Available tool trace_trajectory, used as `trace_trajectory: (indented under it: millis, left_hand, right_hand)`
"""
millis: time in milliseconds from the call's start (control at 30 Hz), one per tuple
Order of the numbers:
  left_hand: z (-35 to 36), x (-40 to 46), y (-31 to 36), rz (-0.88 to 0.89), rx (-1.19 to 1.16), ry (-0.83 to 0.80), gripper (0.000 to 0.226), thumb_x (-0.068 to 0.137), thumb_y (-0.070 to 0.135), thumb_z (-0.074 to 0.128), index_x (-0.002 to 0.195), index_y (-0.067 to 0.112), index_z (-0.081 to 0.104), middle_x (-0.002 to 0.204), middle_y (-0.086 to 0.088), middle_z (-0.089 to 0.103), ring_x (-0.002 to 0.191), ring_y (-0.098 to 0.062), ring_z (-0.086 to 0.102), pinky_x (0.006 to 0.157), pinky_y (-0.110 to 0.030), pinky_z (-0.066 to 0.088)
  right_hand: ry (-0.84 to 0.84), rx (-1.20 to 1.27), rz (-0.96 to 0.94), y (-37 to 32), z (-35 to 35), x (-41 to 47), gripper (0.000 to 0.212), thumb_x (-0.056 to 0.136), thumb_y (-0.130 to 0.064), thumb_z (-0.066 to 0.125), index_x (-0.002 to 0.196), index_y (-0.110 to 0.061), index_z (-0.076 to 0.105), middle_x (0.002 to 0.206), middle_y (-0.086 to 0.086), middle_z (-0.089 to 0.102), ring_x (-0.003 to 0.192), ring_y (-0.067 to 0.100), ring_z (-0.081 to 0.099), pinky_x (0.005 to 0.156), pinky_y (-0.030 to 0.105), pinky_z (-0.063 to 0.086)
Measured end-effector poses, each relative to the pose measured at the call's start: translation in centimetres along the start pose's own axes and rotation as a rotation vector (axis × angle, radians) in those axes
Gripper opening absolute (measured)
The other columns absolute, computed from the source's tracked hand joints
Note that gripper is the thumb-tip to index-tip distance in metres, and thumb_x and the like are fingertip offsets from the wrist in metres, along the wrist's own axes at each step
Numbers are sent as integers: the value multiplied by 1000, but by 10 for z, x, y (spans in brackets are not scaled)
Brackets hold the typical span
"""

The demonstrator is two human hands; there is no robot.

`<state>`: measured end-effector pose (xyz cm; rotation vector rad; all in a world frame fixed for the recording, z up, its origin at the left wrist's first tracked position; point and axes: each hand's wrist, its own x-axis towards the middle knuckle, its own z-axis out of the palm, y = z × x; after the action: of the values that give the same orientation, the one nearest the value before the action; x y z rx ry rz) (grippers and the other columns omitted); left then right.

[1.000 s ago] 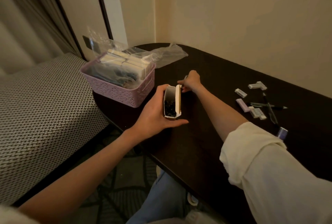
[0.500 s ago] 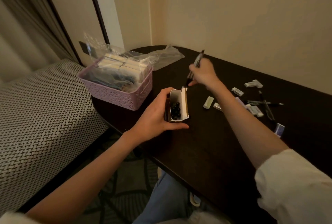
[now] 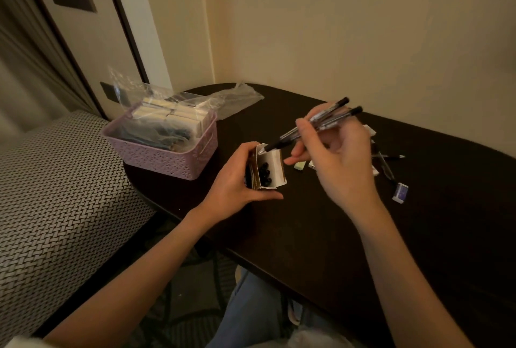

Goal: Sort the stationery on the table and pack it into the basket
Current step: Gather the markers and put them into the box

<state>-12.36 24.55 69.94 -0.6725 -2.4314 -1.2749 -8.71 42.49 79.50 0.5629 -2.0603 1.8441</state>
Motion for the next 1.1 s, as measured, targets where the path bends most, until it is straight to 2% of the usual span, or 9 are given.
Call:
trace_trajectory:
  millis: [167,400,500,567,633,767,833,967,1100]
  left_hand:
    - [1,-1,1,12,21,4,86,58,51,83,126,31,36,122,15,52,113,-1,53,94,-15,43]
    - [4,1,1,30,47,-14,86,58,49,85,126,31,35,120,19,49,112,4,52,92,-8,39]
    - [4,1,1,31,46,-7,85,59,49,85,126,31,36,120,18,49,112,1,53,92,-11,42]
    - [3,1,0,30,45,-2,85,59,49,84,126,31,35,121,16,50,112,-1,54,93,-13,43]
    - [2,1,1,22,37,3,84,59,49,84,126,30,36,121,16,50,113,-1,53,93,-16,45]
    - [2,1,0,18,24,3,84,59,48,85,126,27,38,121,12,53,112,-3,55,93,-21,47]
    - [2,2,0,24,22,3,84,59,44,87,126,26,39,121,12,53,112,-4,55,93,-21,47]
    - [2,1,1,27,11,7,82,60,41,87,126,27,39,122,17,51,114,0,53,95,-18,45]
    - [1,2,2,16,0,16,81,61,38,87,124,27,39,120,17,52,113,1,54,94,-15,44]
  right_hand:
    - [45,-124,-2,7,4,-8,9,94,-15,57,102,-11,56,80,0,63,68,10,68,58,26,58]
    - [65,-324,5,24,14,-3,14,93,-23,60,104,-14,58,85,-2,65,73,9,69,65,33,60]
    - [43,-300,39,24,19,-1,15,91,-19,63,103,-11,60,82,-3,67,68,4,69,65,24,59]
    - [30,-309,33,25,20,-1,13,87,-17,67,99,-14,62,86,-4,66,72,1,67,69,15,55]
    - [3,-429,2,30,21,-1,15,84,-19,71,98,-19,67,93,-7,66,82,-2,62,75,7,47]
    - [-105,-654,-24,44,19,3,22,80,-28,75,101,-21,72,101,-5,62,102,6,46,82,18,35]
    - [-135,-701,-30,49,20,4,24,80,-29,74,102,-20,72,105,-4,54,107,8,37,85,19,30]
    - [-152,-753,-8,53,22,8,20,81,-30,74,100,-24,73,129,1,37,117,12,29,94,22,28]
    - [-177,-724,15,53,26,16,24,79,-29,75,103,-24,74,134,-1,40,117,11,34,98,27,36]
